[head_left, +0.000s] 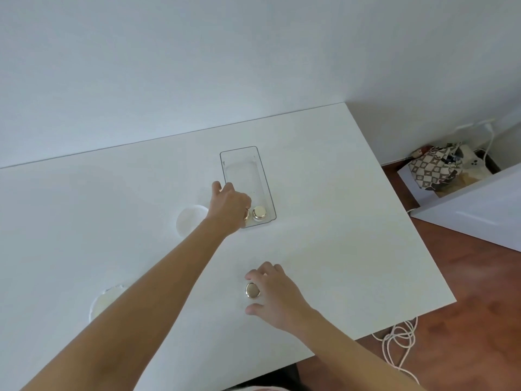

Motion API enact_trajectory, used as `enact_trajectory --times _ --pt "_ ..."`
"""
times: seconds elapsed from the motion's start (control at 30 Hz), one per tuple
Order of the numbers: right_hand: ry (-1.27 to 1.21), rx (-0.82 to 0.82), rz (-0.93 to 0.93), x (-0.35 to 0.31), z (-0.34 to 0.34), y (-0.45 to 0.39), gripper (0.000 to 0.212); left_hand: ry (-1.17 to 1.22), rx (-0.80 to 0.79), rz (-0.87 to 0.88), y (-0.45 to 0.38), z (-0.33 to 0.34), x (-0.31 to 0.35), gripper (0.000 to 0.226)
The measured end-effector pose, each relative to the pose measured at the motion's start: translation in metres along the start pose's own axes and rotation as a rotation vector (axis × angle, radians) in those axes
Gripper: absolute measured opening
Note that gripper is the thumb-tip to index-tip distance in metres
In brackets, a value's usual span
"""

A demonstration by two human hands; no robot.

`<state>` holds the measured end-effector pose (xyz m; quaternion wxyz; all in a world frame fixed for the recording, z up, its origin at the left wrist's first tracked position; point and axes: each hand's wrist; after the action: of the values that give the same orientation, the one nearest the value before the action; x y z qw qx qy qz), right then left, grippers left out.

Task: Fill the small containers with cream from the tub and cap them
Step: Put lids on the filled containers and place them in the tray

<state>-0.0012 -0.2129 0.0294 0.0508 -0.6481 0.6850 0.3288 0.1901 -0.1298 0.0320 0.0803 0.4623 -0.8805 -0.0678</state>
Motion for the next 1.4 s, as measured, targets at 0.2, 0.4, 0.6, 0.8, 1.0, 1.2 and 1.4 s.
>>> enact_trajectory --times 0.2,0.4,0.6,0.8,1.0,1.2,1.4 --pt "0.058 -0.017 -0.046 -0.002 0.006 0.004 0.044 -0.005 -0.036 -0.016 -0.001 -0.001 0.001 0.020" --pt "0.032 0.030 -0.051 0.001 0.010 0.002 0.036 0.027 -0.018 0.027 0.007 -0.008 -0.003 0.028" --pt "-0.181 0.188 -0.005 0.016 -0.015 0.000 0.025 0.282 0.242 -0.034 0.041 -0.001 -0.016 0.040" --pt "-0.174 0.479 -0.042 0.026 -0.082 -0.043 0.026 0.329 0.240 -0.094 0.067 0.013 -0.017 0.047" --pt "0.333 0.375 -0.163 0.019 -0.124 -0.120 0.026 0.360 0.257 -0.121 0.065 0.016 -0.016 0.048" --pt "0.684 0.226 -0.216 0.009 -0.113 -0.157 0.025 0.328 0.250 -0.132 0.061 0.019 -0.015 0.049" --pt "0.793 0.189 -0.248 0.009 -0.106 -0.167 0.028 0.331 0.248 -0.143 0.060 0.016 -0.016 0.048"
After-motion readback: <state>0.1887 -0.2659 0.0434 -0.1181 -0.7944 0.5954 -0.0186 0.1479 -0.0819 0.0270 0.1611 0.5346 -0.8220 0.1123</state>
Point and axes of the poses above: each hand's wrist, its own y-axis away from the middle knuckle, its own z-axis out of the palm, x = y × z, and after that the axes turned 7 degrees about x, right-handed
